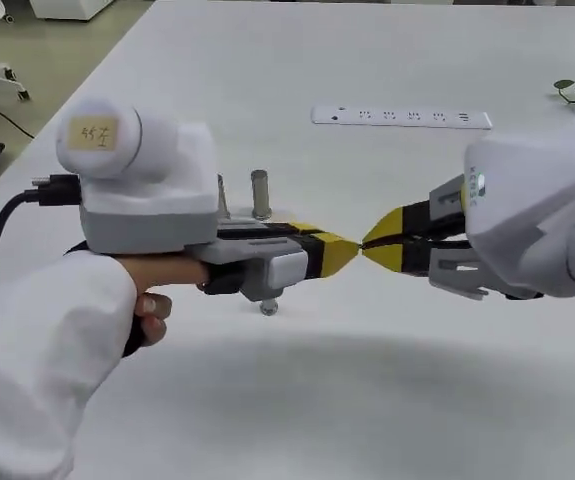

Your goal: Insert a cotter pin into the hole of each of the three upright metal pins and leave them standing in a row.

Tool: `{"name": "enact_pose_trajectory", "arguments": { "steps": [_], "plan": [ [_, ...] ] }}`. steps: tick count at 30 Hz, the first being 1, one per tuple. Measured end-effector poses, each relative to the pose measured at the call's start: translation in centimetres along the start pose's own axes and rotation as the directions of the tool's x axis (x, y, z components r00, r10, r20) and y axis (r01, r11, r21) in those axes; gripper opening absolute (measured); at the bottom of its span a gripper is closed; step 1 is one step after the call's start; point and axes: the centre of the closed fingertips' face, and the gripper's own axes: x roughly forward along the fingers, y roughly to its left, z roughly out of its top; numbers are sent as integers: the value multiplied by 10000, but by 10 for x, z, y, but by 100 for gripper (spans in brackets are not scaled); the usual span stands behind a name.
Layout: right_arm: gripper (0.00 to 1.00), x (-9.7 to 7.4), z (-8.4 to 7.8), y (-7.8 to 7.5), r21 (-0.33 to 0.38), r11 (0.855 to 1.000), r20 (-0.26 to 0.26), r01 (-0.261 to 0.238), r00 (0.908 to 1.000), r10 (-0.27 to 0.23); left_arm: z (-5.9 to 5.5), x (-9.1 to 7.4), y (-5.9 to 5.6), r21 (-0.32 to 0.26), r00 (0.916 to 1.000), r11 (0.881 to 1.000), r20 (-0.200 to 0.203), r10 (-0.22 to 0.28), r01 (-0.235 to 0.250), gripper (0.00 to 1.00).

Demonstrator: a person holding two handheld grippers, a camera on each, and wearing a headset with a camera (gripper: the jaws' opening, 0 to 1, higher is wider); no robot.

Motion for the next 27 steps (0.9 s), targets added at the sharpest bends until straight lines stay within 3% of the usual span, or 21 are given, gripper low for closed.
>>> {"name": "enact_pose_trajectory", "arguments": {
  "steps": [27],
  "plan": [
    [0, 3, 10, 5, -109, 9999, 186, -60, 9998, 62, -3, -3, 3, -70, 9998, 9999, -185, 103, -104, 0]
  ]
}}
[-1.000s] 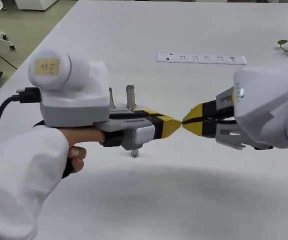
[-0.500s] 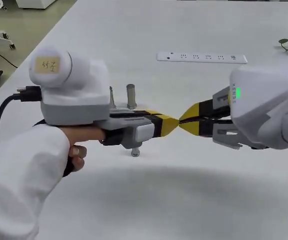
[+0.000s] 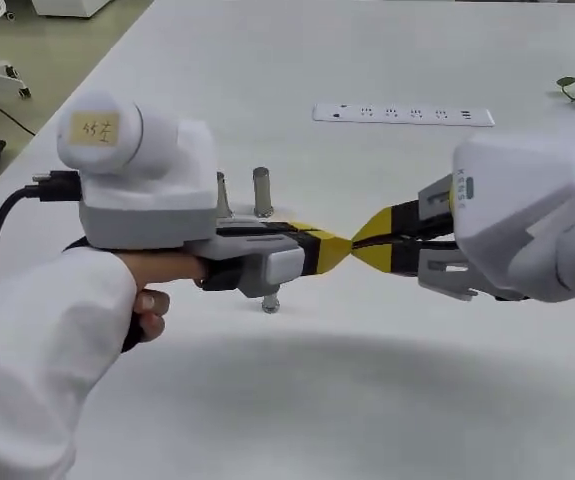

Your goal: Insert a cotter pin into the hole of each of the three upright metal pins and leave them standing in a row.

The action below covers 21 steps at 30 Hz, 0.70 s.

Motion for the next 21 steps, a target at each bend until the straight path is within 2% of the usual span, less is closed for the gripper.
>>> {"name": "enact_pose_trajectory", "arguments": {
  "steps": [7, 11, 13, 15, 17, 21],
  "plan": [
    [0, 0, 1, 2, -25, 10000, 6, -80, 10000, 80, -2, -1, 0, 35, 9999, 10000, -111, -19, 19, 0],
    [0, 1, 1, 3, -84, 9999, -7, -112, 9999, 112, -4, -2, 0, 388, 9998, 9992, -204, 63, -55, 0],
    [0, 2, 1, 4, -66, 9999, -11, -127, 9999, 127, -4, -2, 0, 329, 9996, 9994, -245, 121, -113, 0],
    [0, 3, 1, 5, 93, 9998, 10, -195, 9998, 194, -5, -3, 1, -59, 9993, 9999, -333, 155, -157, 0],
    [0, 3, 2, 5, 158, 9997, 57, -196, 9998, 195, -6, -3, 2, -163, 9993, 9997, -343, 158, -164, 0],
    [0, 4, 2, 6, 295, 9993, 145, -221, 9997, 217, -6, -4, 1, 84, 9992, 9999, -367, 145, -142, 0]
  ]
}}
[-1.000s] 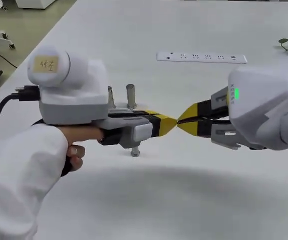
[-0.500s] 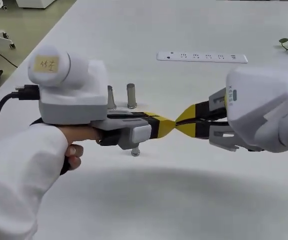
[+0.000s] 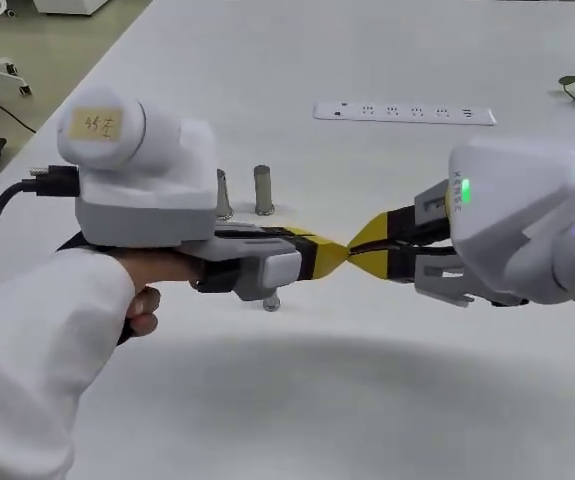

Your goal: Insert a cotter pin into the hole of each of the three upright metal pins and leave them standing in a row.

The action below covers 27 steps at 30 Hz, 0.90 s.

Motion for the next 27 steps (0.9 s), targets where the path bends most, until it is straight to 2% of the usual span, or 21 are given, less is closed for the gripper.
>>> {"name": "enact_pose_trajectory", "arguments": {
  "steps": [4, 10, 13, 19, 21, 22, 24, 27],
  "plan": [
    [0, 1, 0, 1, -63, 10000, -4, -70, 10000, 70, -1, -1, 0, 95, 10000, 9999, -41, 39, -39, 0],
    [0, 1, 3, 1, 467, 9988, 278, -164, 9995, 151, -3, -3, 1, 217, 9999, 9997, -84, 94, -92, 0],
    [5, 0, 2, 0, 527, 9985, 281, -168, 9995, 153, -7, -4, 3, 265, 9995, 9995, -272, 165, -158, 0],
    [7, -4, -5, -1, 999, 9942, 297, -386, 9989, 358, -6, -7, 3, 377, 9997, 9992, -177, 151, -144, 0],
    [10, -5, -7, 2, 1384, 9880, 417, -690, 9971, 638, -3, -8, 4, 209, 10000, 9998, -49, 74, -73, 0],
    [12, -6, -8, 6, 1809, 9790, 499, -942, 9950, 865, -2, -9, 4, 225, 10000, 9997, -16, 57, -56, 0],
    [16, -7, -10, 2, 1837, 9788, 639, -902, 9948, 797, -1, -9, 3, 302, 10000, 9995, 4, 26, -26, 0],
    [19, -7, -16, 2, 2416, 9628, 758, -1212, 9915, 1058, 1, -11, 2, 389, 9999, 9992, 94, -61, 57, 0]
  ]
}}
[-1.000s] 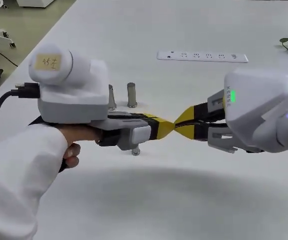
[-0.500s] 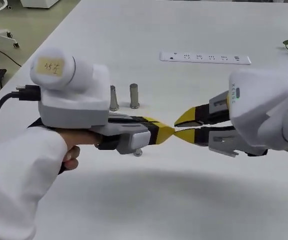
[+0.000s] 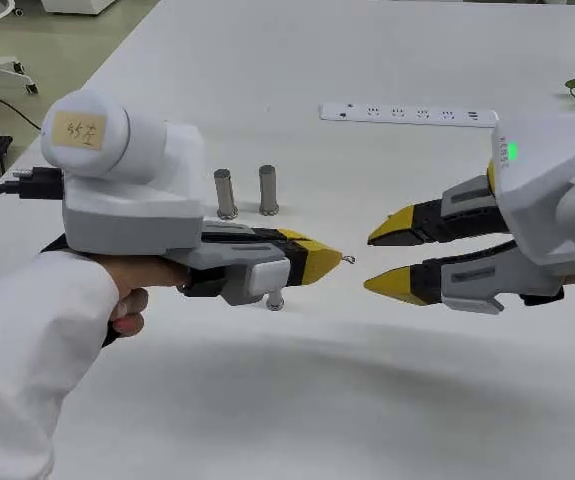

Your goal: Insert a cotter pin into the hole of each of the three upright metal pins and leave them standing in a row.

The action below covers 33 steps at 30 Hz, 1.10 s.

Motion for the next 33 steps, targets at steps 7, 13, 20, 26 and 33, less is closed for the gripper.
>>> {"name": "enact_pose_trajectory", "arguments": {
  "steps": [7, 13, 20, 26, 33],
  "plan": [
    [20, 0, 4, 11, 1334, 9775, 923, -1635, 9841, 1520, 3, -3, -8, 276, 9990, 9988, 135, -419, 415, 0],
    [17, -6, 13, 24, 2265, 9106, 1934, -3458, 9322, 3059, 3, -7, -18, 906, 9958, 9919, 111, -904, 890, 0],
    [13, -13, 31, 38, 2959, 8245, 3125, -4824, 8645, 3936, 3, -11, -28, 1146, 9912, 9850, 118, -1315, 1293, 0],
    [11, -14, 34, 47, 3059, 8013, 3202, -5142, 8482, 4220, 1, -14, -36, 1408, 9857, 9759, 37, -1687, 1666, 0],
    [1, -11, 38, 54, 3208, 7996, 3209, -5077, 8525, 4126, 0, -13, -45, 1707, 9784, 9638, -71, -2066, 2047, 0]
  ]
}}
